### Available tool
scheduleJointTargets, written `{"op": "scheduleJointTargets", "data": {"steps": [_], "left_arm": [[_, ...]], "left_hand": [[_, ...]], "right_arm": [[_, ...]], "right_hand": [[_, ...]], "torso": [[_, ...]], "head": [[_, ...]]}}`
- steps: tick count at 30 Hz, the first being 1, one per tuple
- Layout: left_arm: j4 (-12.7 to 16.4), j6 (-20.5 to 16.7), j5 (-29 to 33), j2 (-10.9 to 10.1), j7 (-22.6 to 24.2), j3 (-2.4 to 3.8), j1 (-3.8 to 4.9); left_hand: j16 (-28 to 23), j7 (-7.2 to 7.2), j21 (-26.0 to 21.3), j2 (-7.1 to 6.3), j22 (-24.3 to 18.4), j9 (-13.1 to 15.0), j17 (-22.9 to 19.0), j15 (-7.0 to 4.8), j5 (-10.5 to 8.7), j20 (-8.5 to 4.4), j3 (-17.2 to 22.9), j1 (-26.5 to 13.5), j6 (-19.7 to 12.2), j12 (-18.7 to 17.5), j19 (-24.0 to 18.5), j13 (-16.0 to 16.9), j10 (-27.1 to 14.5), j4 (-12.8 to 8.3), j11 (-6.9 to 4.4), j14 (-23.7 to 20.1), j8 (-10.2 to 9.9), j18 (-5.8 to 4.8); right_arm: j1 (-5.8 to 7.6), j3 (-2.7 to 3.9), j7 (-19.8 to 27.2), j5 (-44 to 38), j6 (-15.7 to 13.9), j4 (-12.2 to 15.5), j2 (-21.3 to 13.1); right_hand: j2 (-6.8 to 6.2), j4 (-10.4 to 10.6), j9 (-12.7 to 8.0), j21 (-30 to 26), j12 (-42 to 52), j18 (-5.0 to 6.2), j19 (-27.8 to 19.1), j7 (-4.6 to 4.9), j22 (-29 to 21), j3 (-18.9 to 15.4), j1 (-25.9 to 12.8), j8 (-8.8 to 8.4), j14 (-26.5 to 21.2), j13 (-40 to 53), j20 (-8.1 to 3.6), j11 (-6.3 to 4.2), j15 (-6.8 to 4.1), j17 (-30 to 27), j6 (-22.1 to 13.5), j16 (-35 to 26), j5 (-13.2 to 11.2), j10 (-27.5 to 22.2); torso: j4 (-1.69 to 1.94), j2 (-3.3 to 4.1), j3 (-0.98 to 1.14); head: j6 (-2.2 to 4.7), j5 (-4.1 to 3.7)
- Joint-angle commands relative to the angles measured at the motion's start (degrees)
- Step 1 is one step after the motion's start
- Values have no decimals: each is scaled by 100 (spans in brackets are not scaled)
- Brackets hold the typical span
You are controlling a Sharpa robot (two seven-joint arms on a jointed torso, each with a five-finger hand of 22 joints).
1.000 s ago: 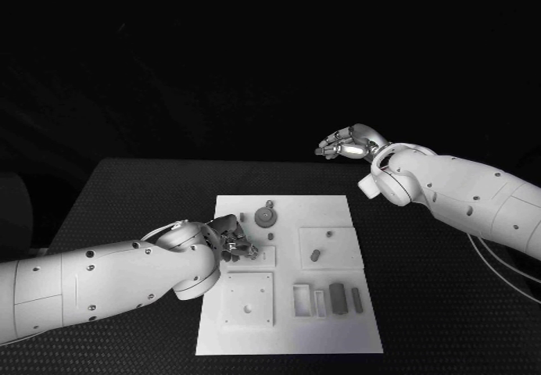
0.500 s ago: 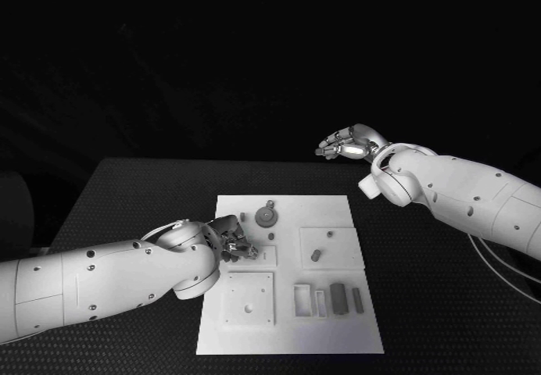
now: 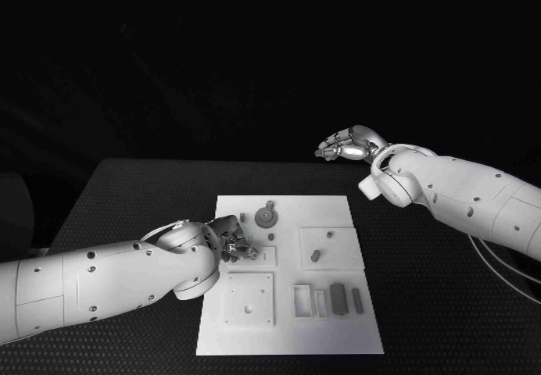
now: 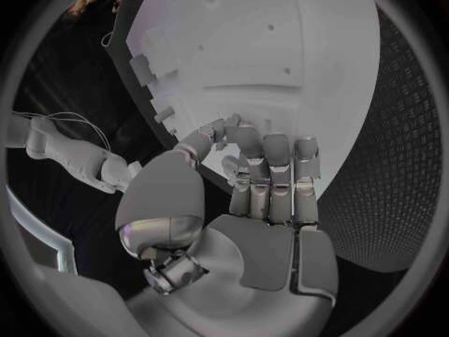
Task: Assemble the parts on the task board
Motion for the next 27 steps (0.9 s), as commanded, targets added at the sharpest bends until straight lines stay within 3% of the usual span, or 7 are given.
{"op": "scheduleJointTargets", "data": {"steps": [1, 27], "left_arm": [[-3, 93, -63, 12, 11, 0, -11], [-124, 296, -68, 128, 21, 1, -39]], "left_hand": [[33, -175, 35, 221, 111, 10, 8, -179, 34, -771, 36, 162, 204, 25, 1, 10, 276, -13, -236, 125, 136, -11], [44, -178, 42, 252, 106, -18, 16, -179, -16, -777, 17, 100, 231, 34, 11, 23, 294, 28, -234, 135, 151, -20]], "right_arm": [[-3, 1, 53, -16, 98, 8, 6], [-15, 0, 43, -15, 130, 3, 35]], "right_hand": [[4, 31, -9, -27, -39, -41, -29, 12, 8, -1, 35, 25, 9, 5, -24, -3, 31, -7, -33, -27, 28, 45], [10, 31, -18, -51, -65, -47, -25, 13, 28, -12, 43, 34, 8, 7, -29, -3, 30, -9, -35, -34, 51, 60]], "torso": [[-4, -1, 1], [-2, 2, 4]], "head": [[-7, -1], [-32, 0]]}}
